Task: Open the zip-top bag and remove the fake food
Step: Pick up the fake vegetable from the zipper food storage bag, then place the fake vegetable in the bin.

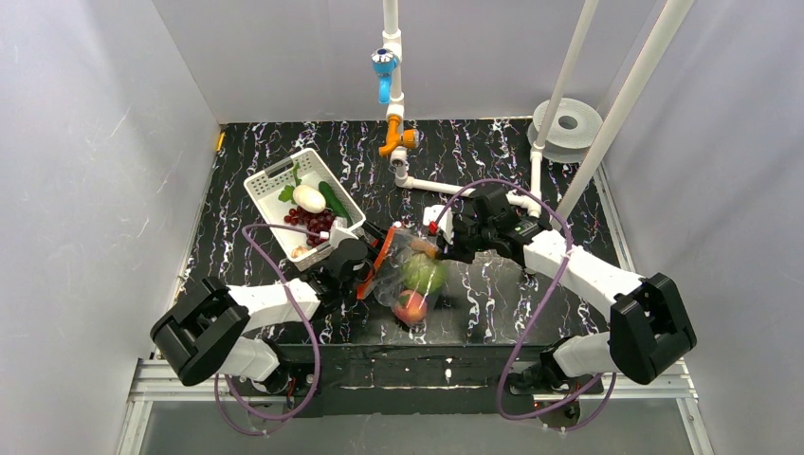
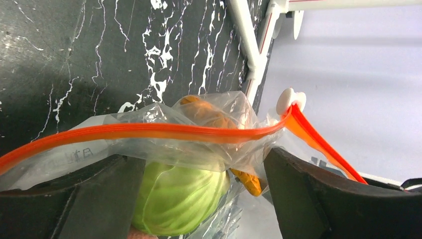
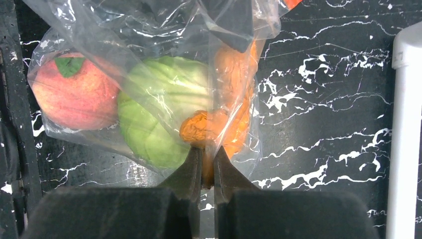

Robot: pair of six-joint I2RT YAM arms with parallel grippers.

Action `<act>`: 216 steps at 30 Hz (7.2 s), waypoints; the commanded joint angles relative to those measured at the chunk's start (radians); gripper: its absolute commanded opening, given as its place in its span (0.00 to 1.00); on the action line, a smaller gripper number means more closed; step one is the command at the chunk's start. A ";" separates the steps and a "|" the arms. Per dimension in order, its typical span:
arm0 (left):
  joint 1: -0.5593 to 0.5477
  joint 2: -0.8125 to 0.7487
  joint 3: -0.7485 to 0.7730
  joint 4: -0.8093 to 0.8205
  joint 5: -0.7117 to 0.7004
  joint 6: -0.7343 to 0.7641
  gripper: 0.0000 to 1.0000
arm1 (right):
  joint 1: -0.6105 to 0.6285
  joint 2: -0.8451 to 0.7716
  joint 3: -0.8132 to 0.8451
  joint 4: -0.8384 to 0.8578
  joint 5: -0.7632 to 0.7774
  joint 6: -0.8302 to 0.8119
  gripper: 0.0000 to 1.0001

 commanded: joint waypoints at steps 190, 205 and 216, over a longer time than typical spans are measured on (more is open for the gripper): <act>0.196 -0.530 0.313 -0.768 0.347 0.939 0.00 | -0.080 0.007 0.006 -0.170 -0.007 -0.178 0.02; 0.211 -0.539 0.246 -0.503 0.355 1.185 0.00 | -0.080 -0.004 -0.006 -0.165 -0.028 -0.196 0.04; 0.236 -0.600 0.250 -0.516 0.281 1.257 0.00 | -0.079 -0.004 -0.004 -0.165 -0.028 -0.193 0.04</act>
